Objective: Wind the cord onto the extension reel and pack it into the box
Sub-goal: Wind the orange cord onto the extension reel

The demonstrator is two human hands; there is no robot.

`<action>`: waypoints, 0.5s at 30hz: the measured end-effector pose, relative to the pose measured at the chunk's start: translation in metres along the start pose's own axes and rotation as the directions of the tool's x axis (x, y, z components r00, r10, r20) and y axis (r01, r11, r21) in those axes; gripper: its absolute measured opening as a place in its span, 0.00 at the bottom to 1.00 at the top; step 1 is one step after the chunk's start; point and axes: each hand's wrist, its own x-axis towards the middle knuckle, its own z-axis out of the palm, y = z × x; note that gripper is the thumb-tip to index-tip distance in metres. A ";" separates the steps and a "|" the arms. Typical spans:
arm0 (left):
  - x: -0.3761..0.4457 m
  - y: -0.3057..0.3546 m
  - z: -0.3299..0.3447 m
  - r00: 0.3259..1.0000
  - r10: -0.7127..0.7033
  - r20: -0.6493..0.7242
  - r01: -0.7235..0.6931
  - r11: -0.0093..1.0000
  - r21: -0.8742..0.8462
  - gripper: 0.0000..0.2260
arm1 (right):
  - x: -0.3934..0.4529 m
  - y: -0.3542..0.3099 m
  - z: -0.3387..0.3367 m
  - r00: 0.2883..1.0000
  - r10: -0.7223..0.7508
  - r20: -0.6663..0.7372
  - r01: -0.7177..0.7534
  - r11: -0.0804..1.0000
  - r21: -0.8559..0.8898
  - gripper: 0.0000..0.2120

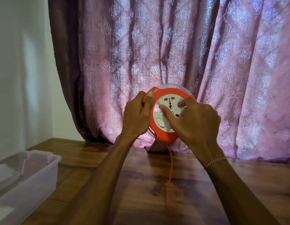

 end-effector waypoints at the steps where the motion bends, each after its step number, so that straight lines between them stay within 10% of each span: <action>1: 0.001 -0.001 -0.001 1.000 -0.004 -0.002 0.004 1.000 -0.005 0.23 | 0.003 0.002 -0.002 0.999 -0.031 0.034 0.030 0.999 0.012 0.23; 4: 0.004 -0.003 -0.004 1.000 -0.018 -0.002 0.018 1.000 -0.009 0.27 | 0.010 0.009 -0.008 0.948 -0.227 0.223 0.213 0.973 0.083 0.11; 8: 0.004 -0.004 -0.006 1.000 -0.029 -0.004 0.028 1.000 -0.009 0.26 | 0.006 0.007 -0.006 0.764 -0.290 0.577 0.362 0.932 -0.011 0.31; 15: 0.003 0.000 -0.004 1.000 -0.007 -0.007 0.007 1.000 0.024 0.21 | -0.004 0.000 -0.001 0.904 -0.312 0.293 0.352 0.932 -0.092 0.29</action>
